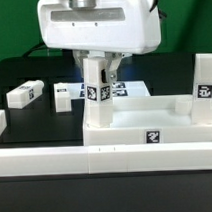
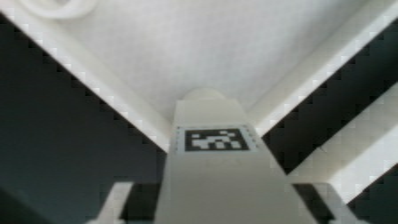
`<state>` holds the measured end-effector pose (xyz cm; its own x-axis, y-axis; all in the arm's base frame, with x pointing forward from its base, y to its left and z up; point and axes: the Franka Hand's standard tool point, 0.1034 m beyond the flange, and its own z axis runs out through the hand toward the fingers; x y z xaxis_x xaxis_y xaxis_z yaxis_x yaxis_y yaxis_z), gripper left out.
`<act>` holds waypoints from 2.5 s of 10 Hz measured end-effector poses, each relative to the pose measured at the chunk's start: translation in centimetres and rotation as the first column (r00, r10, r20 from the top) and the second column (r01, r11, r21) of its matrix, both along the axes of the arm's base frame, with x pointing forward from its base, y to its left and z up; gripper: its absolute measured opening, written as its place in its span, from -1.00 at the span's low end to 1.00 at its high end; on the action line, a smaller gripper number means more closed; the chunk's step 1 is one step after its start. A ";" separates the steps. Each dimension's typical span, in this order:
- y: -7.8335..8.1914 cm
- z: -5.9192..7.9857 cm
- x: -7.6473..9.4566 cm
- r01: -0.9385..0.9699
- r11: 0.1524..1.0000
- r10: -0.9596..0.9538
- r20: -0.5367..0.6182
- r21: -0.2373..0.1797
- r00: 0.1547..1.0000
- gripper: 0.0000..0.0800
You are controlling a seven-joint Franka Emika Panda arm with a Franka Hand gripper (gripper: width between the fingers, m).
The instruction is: Assemble desk
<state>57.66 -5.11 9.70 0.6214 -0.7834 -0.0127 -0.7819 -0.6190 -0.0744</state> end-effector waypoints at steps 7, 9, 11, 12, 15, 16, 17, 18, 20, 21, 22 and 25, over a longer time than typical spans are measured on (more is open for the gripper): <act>0.0 -0.1 0.0 0.108 0.994 -0.107 -0.014 0.024 0.994 0.21; 0.2 -0.1 0.1 -0.133 0.991 0.133 -0.006 0.006 0.991 0.53; 0.1 -0.1 0.2 -0.280 0.960 0.280 0.004 -0.002 0.960 0.60; 0.1 -0.1 0.2 -0.345 0.939 0.345 0.008 -0.006 0.939 0.62; 0.0 -0.1 0.2 -0.549 0.835 0.550 0.006 -0.029 0.835 0.62; 0.1 -0.2 0.2 -0.639 0.767 0.639 -0.015 -0.053 0.769 0.62; 0.1 -0.2 0.2 -0.684 0.727 0.684 -0.023 -0.060 0.729 0.62; 0.0 -0.3 0.2 -0.777 0.626 0.777 -0.034 -0.067 0.629 0.62; -0.1 -0.3 0.1 -0.859 0.508 0.859 -0.037 -0.068 0.511 0.62; -0.2 -0.3 0.1 -0.909 0.411 0.909 -0.039 -0.069 0.414 0.62; -0.4 -0.3 0.1 -0.929 0.364 0.929 -0.042 -0.070 0.367 0.62; -0.5 -0.4 0.1 -0.943 0.326 0.943 -0.045 -0.070 0.330 0.00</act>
Offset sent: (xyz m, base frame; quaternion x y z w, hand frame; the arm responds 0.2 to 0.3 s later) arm 0.0000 0.0000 0.0000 0.0000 0.0000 0.0650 0.9979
